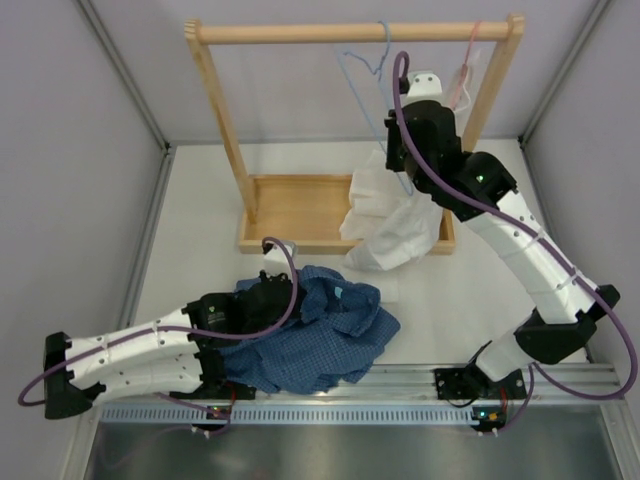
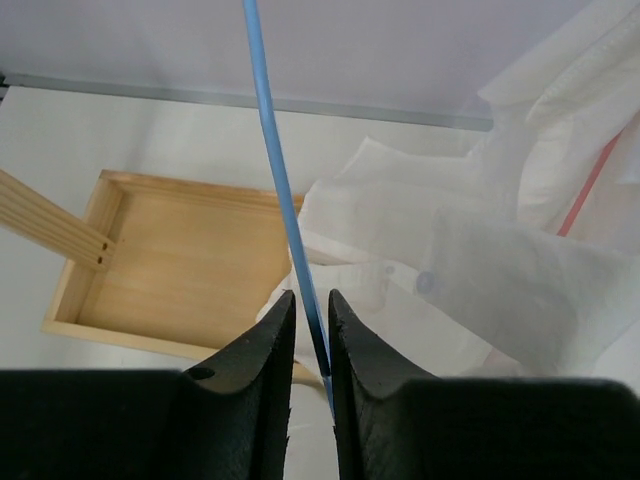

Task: Place the shirt on the hanger

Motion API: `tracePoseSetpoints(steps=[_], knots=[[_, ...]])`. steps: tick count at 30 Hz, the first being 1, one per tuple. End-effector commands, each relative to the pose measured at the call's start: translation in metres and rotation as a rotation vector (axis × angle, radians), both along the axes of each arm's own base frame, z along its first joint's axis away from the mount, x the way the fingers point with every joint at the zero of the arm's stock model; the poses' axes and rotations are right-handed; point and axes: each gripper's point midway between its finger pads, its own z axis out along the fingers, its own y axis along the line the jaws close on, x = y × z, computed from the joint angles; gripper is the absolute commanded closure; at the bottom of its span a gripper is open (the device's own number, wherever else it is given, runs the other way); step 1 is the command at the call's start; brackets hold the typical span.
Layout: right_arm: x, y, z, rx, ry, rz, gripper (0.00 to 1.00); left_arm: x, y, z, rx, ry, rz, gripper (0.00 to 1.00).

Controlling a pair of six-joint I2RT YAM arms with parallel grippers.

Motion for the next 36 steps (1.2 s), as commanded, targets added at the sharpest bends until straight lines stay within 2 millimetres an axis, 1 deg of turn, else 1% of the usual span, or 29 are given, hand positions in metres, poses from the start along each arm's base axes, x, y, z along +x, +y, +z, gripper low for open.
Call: tracePoseSetpoints(steps=[1,2,6,9,12,15,17,18,20,23,27,33,36], knots=[[-0.005,-0.011,0.008,0.008,-0.009,0.017,0.82,0.003,-0.008,0.008,-0.059,-0.012,0.005,1.0],[-0.003,-0.014,0.008,0.006,-0.008,0.014,0.82,0.003,-0.008,0.008,-0.06,-0.012,0.005,1.0],[0.001,-0.012,-0.005,-0.005,0.026,0.05,0.82,0.003,-0.006,0.008,-0.061,-0.015,0.005,1.0],[0.002,-0.01,-0.01,-0.01,0.042,0.069,0.84,0.003,-0.005,0.008,-0.063,-0.019,0.007,1.0],[0.003,-0.008,-0.012,-0.015,0.047,0.084,0.83,0.003,-0.004,0.009,-0.065,-0.021,0.006,1.0],[0.005,-0.008,-0.013,-0.022,0.048,0.088,0.86,0.003,-0.004,0.007,-0.06,-0.02,0.008,1.0],[0.005,-0.008,-0.012,-0.022,0.046,0.091,0.93,0.002,-0.003,0.006,-0.059,-0.018,0.008,1.0],[0.005,-0.007,-0.01,-0.026,0.041,0.1,1.0,0.002,-0.003,0.006,-0.06,-0.018,0.01,1.0],[0.006,-0.006,-0.008,-0.027,0.033,0.107,1.0,0.003,-0.002,0.006,-0.062,-0.021,0.013,1.0],[0.008,-0.007,-0.001,-0.032,0.006,0.108,1.0,0.003,-0.001,0.008,-0.072,-0.025,0.022,1.0],[0.007,-0.006,0.017,-0.009,-0.053,0.131,1.0,0.005,0.004,0.013,-0.099,-0.039,0.05,1.0],[-0.002,-0.003,0.047,0.024,-0.142,0.194,1.0,0.004,0.008,0.016,-0.115,-0.048,0.052,1.0],[-0.008,-0.001,0.056,0.032,-0.161,0.227,1.0,0.004,0.008,0.016,-0.114,-0.047,0.051,1.0]])
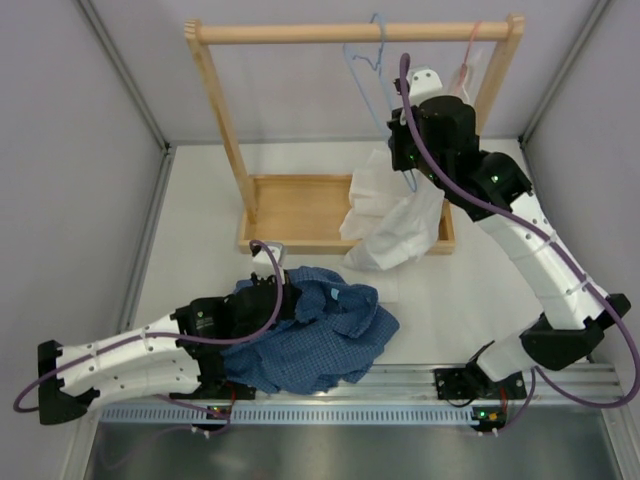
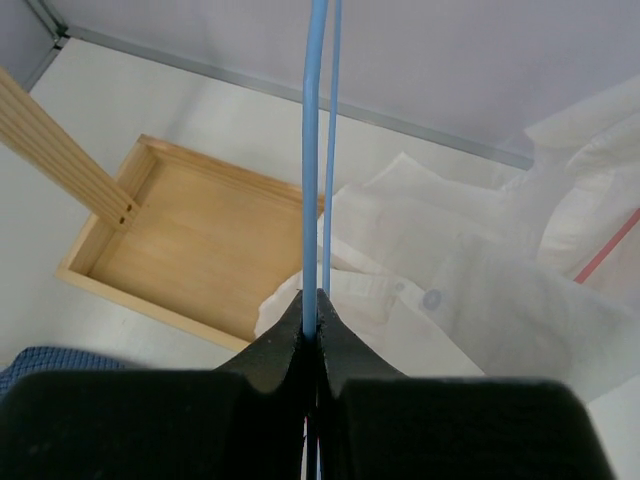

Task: Place the shirt on the hanger

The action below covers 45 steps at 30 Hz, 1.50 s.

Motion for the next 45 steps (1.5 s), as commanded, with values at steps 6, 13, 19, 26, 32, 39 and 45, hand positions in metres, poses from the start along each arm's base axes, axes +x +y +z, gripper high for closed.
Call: tracePoseSetpoints(steps=[6,13,19,26,32,39,45], knots=[[-0.016,-0.002,0.059,0.09,-0.153,0.095,1.0,0.006,-0.004,0.009,-0.054,-0.024,0.027,1.0],[-0.02,-0.005,0.062,0.076,-0.176,0.107,1.0,0.006,-0.005,0.009,-0.053,-0.025,0.026,1.0],[-0.028,0.002,0.084,0.138,-0.259,0.168,1.0,0.007,-0.004,0.011,-0.056,-0.028,0.031,1.0],[-0.041,0.008,0.096,0.163,-0.274,0.238,1.0,0.011,0.003,0.017,-0.077,-0.043,0.078,1.0],[-0.076,0.009,0.063,0.159,-0.185,0.361,1.0,0.026,0.012,0.026,-0.039,-0.036,0.179,1.0],[-0.159,-0.017,-0.004,0.197,-0.01,0.495,1.0,0.071,0.026,0.02,-0.037,0.064,0.254,1.0],[-0.227,-0.03,-0.104,0.243,0.195,0.623,1.0,0.102,0.032,0.005,-0.029,0.13,0.253,1.0]])
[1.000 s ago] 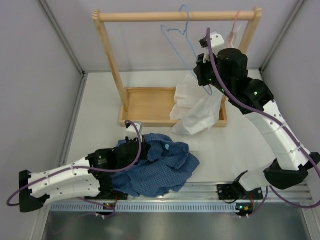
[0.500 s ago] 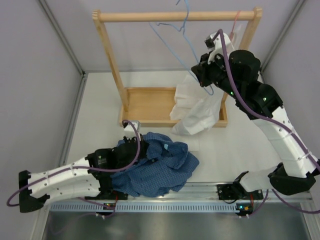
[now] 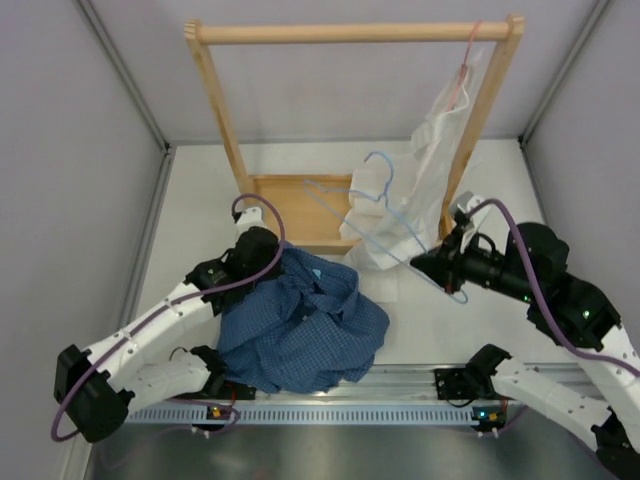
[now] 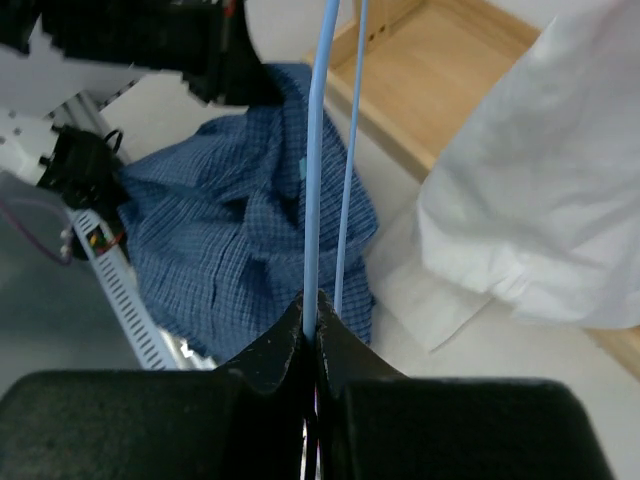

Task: Place the shirt on the hanger

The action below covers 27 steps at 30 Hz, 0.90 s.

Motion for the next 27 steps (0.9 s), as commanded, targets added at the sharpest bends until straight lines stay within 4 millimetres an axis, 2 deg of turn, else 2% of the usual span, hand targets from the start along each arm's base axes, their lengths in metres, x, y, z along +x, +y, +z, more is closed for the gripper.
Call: tracePoseSetpoints(steps=[1,4,7,11,13,17,22,25,27], knots=[[-0.048,0.001,-0.036,0.054,0.133,0.144,1.0,0.019,-0.021,0.017,-0.075,-0.012,-0.083,1.0],[-0.07,-0.005,-0.053,0.065,0.173,0.192,1.0,0.031,-0.02,0.023,-0.083,-0.012,-0.083,1.0],[-0.078,-0.013,-0.067,0.039,0.195,0.184,1.0,0.038,-0.025,0.028,-0.09,-0.008,-0.098,1.0],[-0.076,-0.01,-0.088,0.033,0.242,0.176,1.0,0.038,-0.039,0.03,-0.134,0.005,-0.144,1.0],[-0.069,-0.01,-0.099,0.015,0.253,0.147,1.0,0.036,-0.044,0.029,-0.153,0.017,-0.162,1.0],[-0.056,-0.011,-0.103,-0.01,0.257,0.091,1.0,0.026,-0.051,0.025,-0.187,0.038,-0.212,1.0],[-0.049,0.0,-0.105,0.006,0.274,0.102,1.0,0.005,-0.067,0.033,-0.273,0.044,-0.338,1.0],[-0.047,0.008,-0.105,0.017,0.281,0.133,1.0,-0.007,-0.072,0.046,-0.303,0.022,-0.42,1.0],[-0.044,0.013,-0.101,0.029,0.274,0.145,1.0,-0.016,-0.075,0.065,-0.318,-0.008,-0.484,1.0]])
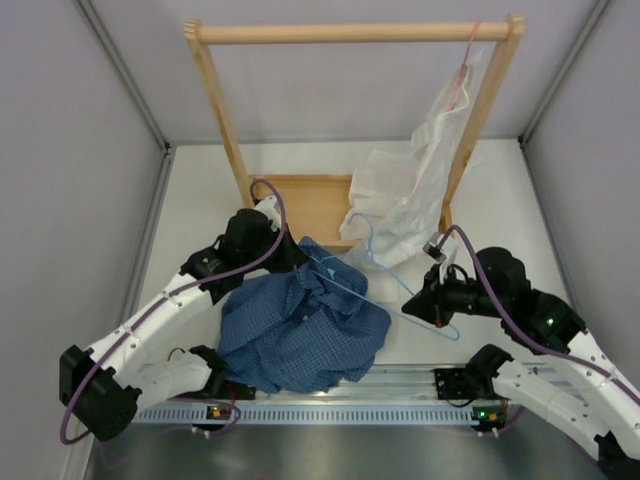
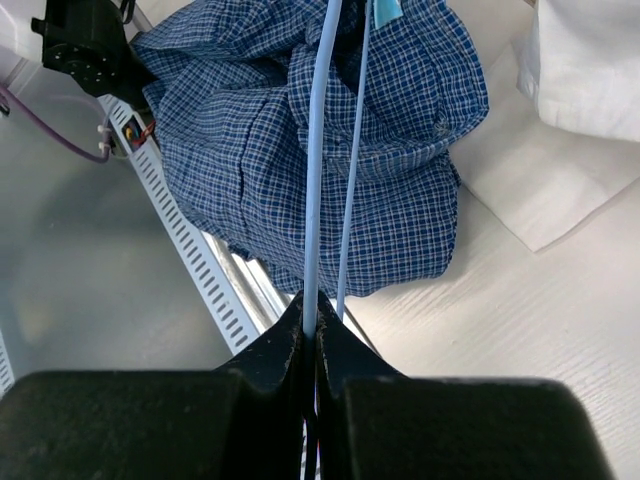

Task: Place the shirt on the hanger

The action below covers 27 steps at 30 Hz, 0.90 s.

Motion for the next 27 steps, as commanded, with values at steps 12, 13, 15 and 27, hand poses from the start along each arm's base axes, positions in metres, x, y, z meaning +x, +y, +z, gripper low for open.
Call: tracePoseSetpoints(steps=[12,13,15,27], knots=[[-0.011,0.047,0.065,0.266,-0.183,0.318,1.0,-0.074,0.008,0.128,0.006,-0.207,-0.407,1.0],[-0.014,0.047,0.069,0.276,-0.198,0.34,1.0,-0.074,0.012,0.13,0.03,-0.206,-0.399,1.0],[-0.025,0.048,0.076,0.306,-0.235,0.414,1.0,-0.078,0.02,0.137,0.074,-0.208,-0.408,1.0],[-0.033,0.06,0.093,0.404,-0.327,0.525,1.0,-0.095,0.017,0.183,0.087,-0.279,-0.548,1.0]])
